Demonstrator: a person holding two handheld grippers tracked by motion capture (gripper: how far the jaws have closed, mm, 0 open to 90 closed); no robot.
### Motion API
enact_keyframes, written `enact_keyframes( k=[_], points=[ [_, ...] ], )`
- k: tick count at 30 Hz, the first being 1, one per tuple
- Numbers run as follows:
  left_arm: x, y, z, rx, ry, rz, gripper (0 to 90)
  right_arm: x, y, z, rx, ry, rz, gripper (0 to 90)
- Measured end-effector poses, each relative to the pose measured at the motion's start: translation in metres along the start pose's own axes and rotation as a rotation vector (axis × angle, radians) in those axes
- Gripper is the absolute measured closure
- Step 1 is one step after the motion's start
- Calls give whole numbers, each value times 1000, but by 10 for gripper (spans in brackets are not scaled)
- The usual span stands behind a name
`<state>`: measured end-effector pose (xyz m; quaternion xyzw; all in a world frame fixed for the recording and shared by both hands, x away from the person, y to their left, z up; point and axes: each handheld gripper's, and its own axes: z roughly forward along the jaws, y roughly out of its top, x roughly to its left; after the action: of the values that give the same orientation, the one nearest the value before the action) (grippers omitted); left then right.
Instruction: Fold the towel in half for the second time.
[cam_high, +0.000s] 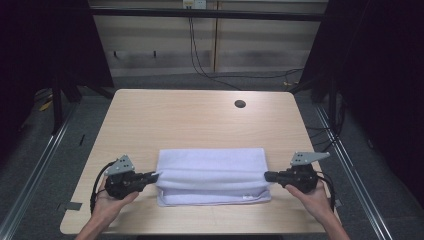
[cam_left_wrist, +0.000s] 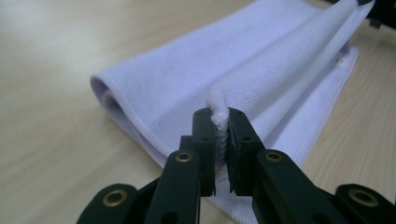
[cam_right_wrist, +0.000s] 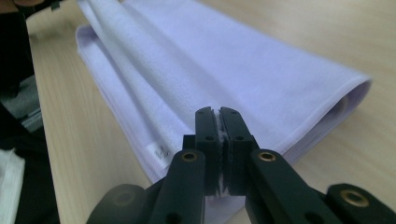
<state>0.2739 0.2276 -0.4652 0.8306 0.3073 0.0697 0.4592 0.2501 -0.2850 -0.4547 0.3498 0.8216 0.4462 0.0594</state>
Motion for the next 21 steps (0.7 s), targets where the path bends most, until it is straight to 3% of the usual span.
enact_keyframes(
  k=[2, 6, 11, 18, 21],
  points=[
    [-2, -4, 3, 22, -9, 9, 827, 1, -5, 4, 34, -14, -4, 869],
    [-9, -10, -1, 45, -47, 22, 794, 4, -13, 4, 58, -7, 2, 848],
    [-18, -24, -5, 95, -56, 42, 749, 10, -25, 0, 69, 1, 12, 795],
    [-21, -30, -11, 94, -79, 36, 740, 17, -36, -2, 97, 15, 14, 778],
    [-22, -31, -14, 92, -79, 33, 736, 18, -39, -3, 102, 15, 21, 724]
  ],
)
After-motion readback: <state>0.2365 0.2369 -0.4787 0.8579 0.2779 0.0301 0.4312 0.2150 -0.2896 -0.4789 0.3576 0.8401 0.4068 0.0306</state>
